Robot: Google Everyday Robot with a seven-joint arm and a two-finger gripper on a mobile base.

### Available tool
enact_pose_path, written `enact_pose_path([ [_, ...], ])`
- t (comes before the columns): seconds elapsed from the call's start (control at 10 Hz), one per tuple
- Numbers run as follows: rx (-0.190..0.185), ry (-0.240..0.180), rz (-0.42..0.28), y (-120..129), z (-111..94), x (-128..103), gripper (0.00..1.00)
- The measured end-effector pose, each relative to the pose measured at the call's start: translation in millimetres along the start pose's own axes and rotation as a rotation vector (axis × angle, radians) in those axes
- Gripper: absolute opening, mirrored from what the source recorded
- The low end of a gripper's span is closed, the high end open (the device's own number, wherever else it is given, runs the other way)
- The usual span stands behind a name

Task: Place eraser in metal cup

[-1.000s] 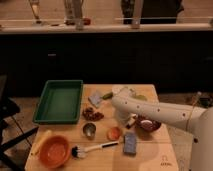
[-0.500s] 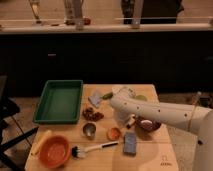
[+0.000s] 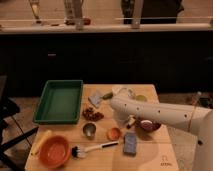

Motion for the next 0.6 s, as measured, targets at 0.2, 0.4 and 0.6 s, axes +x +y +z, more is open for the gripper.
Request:
enact_pose_path([
  [0.2, 0.022, 0.008, 0.024, -8.0, -14.0, 3.5, 0.57],
  [0.4, 0.033, 0.011, 0.048, -13.4, -19.8, 7.1, 0.76],
  [0.6, 0.04, 0.015, 0.094, -17.1, -24.6, 12.3, 0.8],
])
